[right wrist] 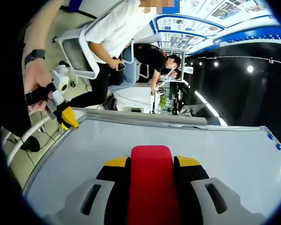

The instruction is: Wipe the writing off the whiteboard with the eraser

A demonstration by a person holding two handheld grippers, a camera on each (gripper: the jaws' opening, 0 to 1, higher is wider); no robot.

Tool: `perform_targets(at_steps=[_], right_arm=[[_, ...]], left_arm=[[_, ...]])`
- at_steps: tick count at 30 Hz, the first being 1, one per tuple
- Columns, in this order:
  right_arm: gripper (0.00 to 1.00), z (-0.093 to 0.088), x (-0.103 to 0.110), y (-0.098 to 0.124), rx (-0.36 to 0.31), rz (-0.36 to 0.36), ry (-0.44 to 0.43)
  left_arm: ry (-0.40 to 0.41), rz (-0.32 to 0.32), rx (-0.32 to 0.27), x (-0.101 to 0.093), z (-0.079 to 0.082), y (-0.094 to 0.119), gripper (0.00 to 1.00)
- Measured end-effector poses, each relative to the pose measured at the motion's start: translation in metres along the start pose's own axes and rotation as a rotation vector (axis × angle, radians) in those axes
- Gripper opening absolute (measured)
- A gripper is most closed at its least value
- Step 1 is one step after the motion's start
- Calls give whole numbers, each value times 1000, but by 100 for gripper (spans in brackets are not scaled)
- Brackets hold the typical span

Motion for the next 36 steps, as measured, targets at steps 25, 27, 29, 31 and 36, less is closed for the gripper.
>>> perform_targets(at_steps=[25, 27, 29, 31, 36], right_arm=[[39, -12, 56, 4, 20, 135, 17], [39, -14, 50, 3, 7, 135, 14], [39, -15, 42, 1, -1, 131, 13], [39, -15, 16, 1, -16, 64, 20], [39, -13, -53, 8, -18, -130, -9]], left_arm=[[12, 2, -15, 1, 0, 0, 17], [12, 0, -15, 1, -1, 0, 17], [9, -2, -17, 1, -1, 0, 17], [12, -3, -23, 1, -2, 0, 17], [15, -4, -19, 2, -2, 0, 17]])
Point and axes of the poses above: the point that each gripper's makers call its tool centre point, and the gripper's own axes: y roughly backward along the fingers, x roughly to its left, z roughly out of its top, the point moved 10 cm from there along y, roughly backward along the fingers, and after that the axes turned 15 degrees about -x, right-handed, at the moved point
